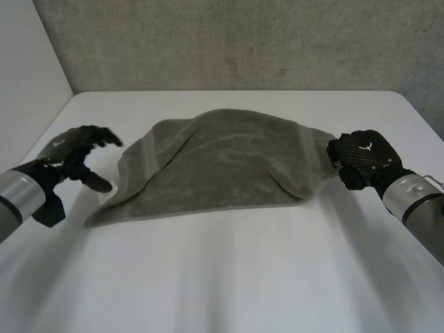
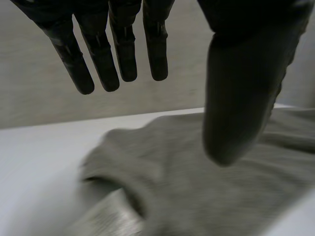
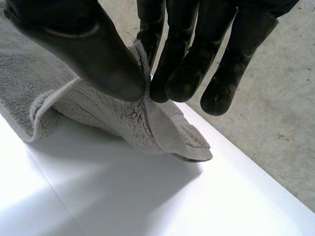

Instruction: Fold the towel.

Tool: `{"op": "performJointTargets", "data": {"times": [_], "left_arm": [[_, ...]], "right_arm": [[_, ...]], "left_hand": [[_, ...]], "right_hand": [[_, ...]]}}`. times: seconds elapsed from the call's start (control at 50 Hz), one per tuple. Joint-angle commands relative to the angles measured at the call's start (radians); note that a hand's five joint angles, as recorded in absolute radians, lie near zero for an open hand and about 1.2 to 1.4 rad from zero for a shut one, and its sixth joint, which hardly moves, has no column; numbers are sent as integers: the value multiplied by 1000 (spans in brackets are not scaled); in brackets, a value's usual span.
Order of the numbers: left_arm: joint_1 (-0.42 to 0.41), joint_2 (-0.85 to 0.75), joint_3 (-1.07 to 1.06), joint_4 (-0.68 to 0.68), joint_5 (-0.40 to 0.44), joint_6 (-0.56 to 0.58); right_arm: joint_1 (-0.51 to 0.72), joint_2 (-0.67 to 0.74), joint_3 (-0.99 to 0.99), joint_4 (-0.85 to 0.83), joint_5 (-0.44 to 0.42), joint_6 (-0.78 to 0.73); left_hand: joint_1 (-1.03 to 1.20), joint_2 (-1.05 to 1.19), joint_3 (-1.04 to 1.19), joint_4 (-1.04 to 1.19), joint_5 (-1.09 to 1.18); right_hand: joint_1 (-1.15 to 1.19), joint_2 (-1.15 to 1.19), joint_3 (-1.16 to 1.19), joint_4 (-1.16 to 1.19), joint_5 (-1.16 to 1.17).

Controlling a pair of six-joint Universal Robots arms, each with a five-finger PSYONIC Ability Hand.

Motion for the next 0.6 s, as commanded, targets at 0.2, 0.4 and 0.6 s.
{"op": "performJointTargets", "data": {"times": [0.2,0.4,0.6], "left_arm": [[21,-56,-89,-158,192,560],[-24,-251,20,-215,-31,683],[-53,-324,109,-153,-158,682]], "right_arm": [[2,21,-4,1,3,-3],[6,28,-1,3,4,-3],[11,28,0,3,4,-3]], "left_hand": [[373,376,376,376,362],[288,291,292,292,277],[185,188,189,189,174]], "right_hand": [[71,92,62,71,60],[71,92,62,71,60],[71,92,62,71,60]]}}
